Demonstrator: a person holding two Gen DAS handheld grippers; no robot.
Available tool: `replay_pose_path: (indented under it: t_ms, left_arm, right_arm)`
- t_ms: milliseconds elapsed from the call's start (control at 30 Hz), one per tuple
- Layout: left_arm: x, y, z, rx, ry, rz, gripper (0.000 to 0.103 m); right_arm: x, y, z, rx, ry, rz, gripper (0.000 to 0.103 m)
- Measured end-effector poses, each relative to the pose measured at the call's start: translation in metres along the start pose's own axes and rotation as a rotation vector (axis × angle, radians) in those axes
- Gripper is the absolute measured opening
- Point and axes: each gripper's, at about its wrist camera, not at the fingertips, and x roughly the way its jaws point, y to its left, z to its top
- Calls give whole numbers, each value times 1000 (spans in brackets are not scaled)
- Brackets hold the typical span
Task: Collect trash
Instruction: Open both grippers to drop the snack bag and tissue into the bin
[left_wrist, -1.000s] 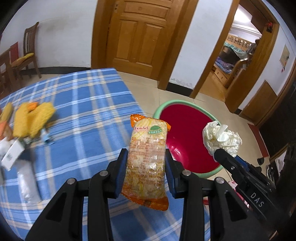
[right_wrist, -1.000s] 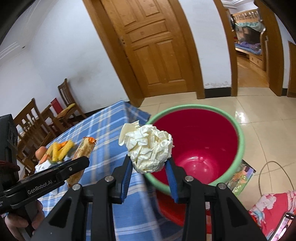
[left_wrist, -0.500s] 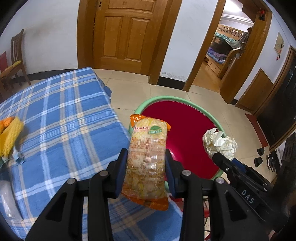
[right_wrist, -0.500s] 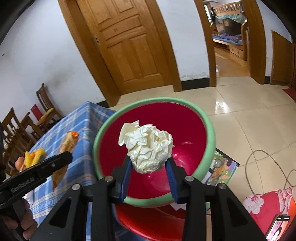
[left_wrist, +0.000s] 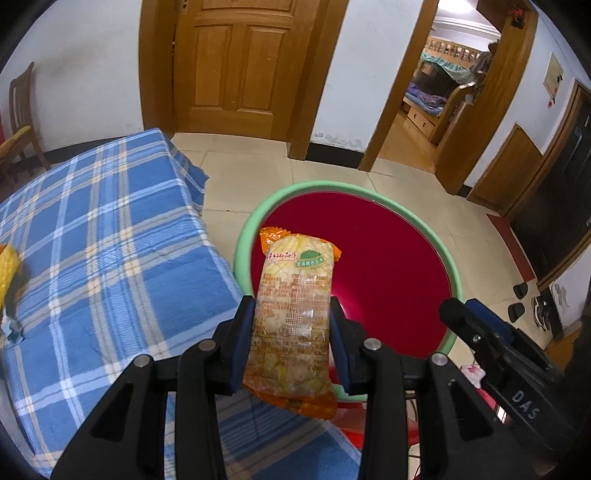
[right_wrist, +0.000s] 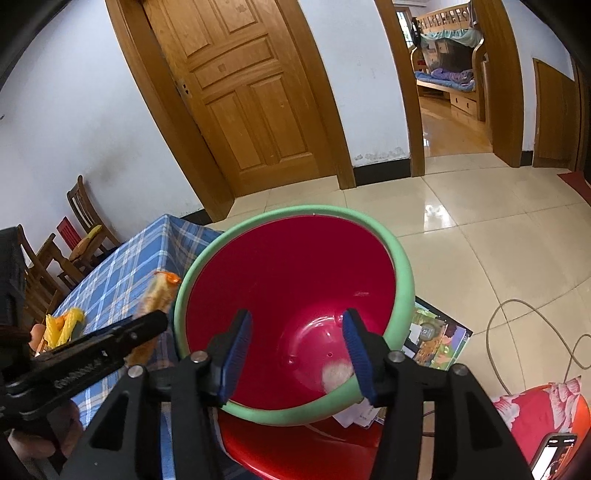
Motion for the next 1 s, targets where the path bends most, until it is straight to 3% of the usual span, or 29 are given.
replay_pose_path:
  t_ms: [267, 300, 367, 400, 1000]
  left_arm:
    - [15, -12, 4, 35, 37, -2, 40]
    - [15, -12, 5, 36, 38, 4, 42]
    - [13, -13, 5, 31, 33, 18, 59]
    - [11, -13, 6, 27, 26, 24, 61]
    - [-35, 24, -6, -24, -18, 83, 61]
  right_arm:
    - [-5, -2, 2, 11, -10, -7, 54]
    - [-6, -2, 2, 12, -11, -6, 54]
    - [-7, -2, 2, 14, -16, -5, 54]
    - [-8, -3, 2, 15, -17, -4, 54]
    - [-25, 18, -4, -21, -30, 52, 55]
